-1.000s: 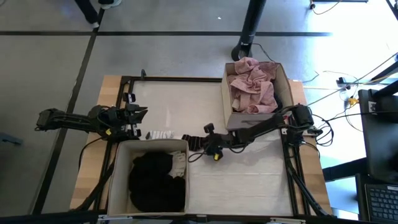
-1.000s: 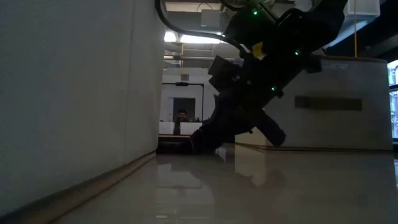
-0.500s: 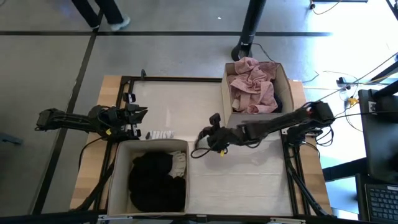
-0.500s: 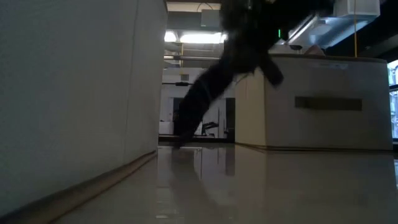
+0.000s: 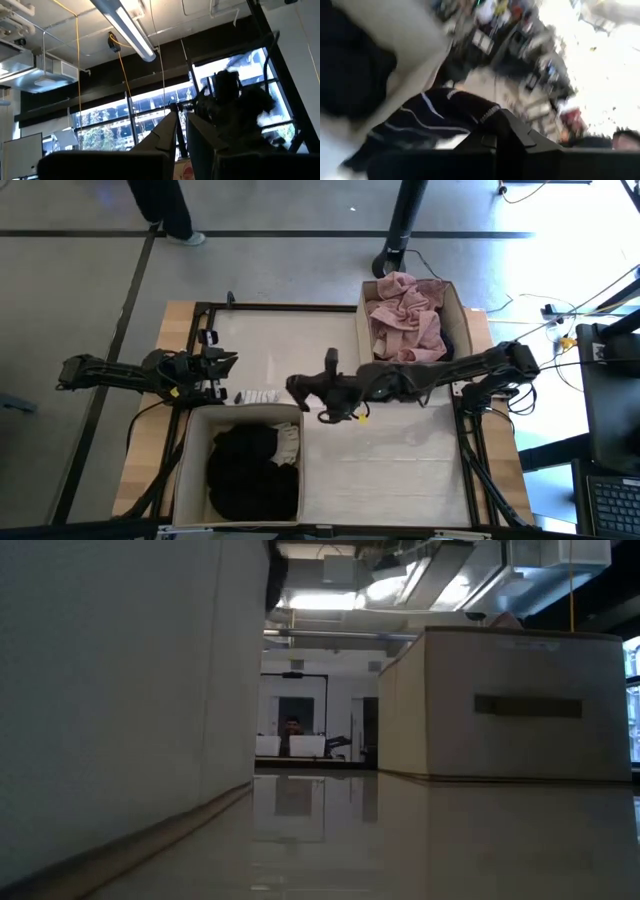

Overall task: Sort clothes
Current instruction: Put the black striped sock into the left laundry organizer

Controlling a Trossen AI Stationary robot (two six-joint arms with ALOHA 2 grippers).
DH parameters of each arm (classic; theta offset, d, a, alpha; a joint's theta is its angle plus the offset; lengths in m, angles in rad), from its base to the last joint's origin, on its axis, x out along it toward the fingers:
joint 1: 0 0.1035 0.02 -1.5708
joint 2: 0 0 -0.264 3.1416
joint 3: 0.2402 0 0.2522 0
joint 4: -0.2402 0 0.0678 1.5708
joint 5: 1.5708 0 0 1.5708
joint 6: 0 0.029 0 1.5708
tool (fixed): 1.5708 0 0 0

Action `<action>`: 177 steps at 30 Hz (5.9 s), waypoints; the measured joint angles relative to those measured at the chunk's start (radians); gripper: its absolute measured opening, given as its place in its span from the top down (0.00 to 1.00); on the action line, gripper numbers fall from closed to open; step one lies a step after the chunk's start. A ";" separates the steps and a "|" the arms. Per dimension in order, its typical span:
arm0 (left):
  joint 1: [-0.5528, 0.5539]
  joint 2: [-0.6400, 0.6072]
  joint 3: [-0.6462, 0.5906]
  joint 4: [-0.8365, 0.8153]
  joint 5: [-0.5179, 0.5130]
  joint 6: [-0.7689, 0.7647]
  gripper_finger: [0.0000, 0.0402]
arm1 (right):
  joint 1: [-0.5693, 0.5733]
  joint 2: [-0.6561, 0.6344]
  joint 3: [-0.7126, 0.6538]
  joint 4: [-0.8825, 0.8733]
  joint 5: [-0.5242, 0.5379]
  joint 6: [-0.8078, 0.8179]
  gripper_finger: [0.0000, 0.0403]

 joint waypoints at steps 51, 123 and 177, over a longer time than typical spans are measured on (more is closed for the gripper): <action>0.000 0.000 0.000 0.001 0.000 0.008 0.92 | 0.026 0.348 0.251 -0.057 -0.407 0.111 0.80; 0.000 0.418 0.975 -1.561 -0.621 -0.503 0.92 | 0.114 0.047 0.300 -1.064 -0.068 0.242 0.51; 0.001 0.902 0.665 -2.128 0.119 -0.937 0.92 | 0.113 0.047 0.301 -1.061 -0.069 0.242 0.51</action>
